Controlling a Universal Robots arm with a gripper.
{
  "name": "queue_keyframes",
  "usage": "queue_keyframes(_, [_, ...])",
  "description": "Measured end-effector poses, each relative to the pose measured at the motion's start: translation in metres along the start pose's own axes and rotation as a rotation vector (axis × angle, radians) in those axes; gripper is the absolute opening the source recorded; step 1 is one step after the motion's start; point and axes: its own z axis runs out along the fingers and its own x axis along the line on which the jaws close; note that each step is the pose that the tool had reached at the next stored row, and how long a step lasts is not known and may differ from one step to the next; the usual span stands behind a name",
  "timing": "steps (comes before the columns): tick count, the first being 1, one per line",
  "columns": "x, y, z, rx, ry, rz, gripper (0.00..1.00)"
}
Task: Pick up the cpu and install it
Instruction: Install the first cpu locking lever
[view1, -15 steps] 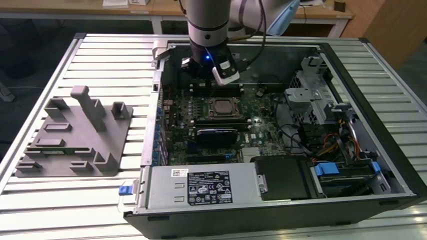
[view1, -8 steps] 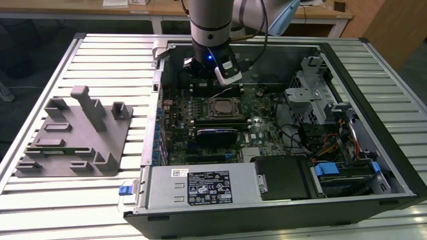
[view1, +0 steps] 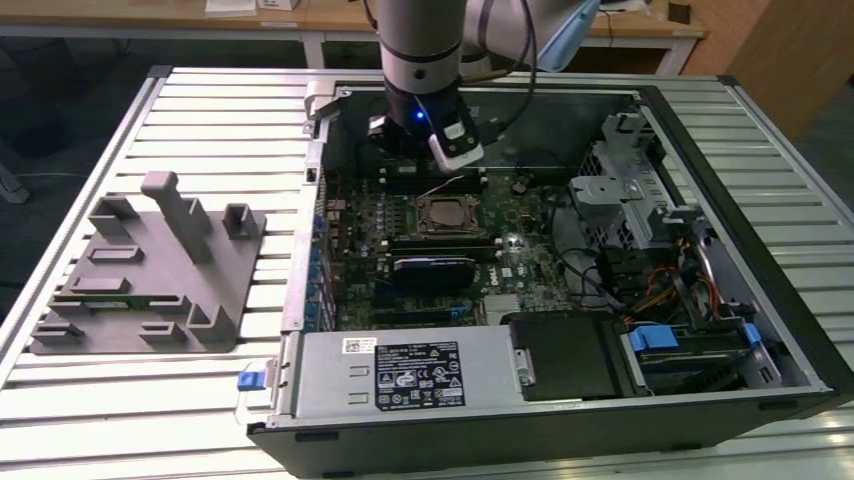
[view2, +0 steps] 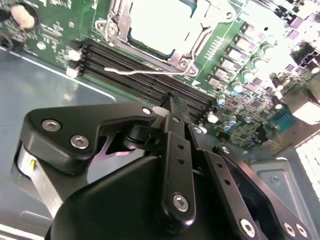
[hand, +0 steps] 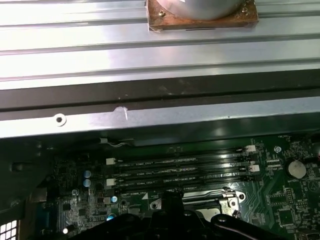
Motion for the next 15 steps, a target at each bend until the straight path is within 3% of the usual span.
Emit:
queue_keyframes(6, [0.0001, -0.0007, 0.0028, 0.0027, -0.0409, 0.033, 0.11])
queue_keyframes(13, [0.0003, -0.0017, 0.0070, 0.0017, -0.0764, 0.067, 0.11])
queue_keyframes(15, [0.0000, -0.0019, 0.0077, 0.0026, -0.0811, 0.078, 0.11])
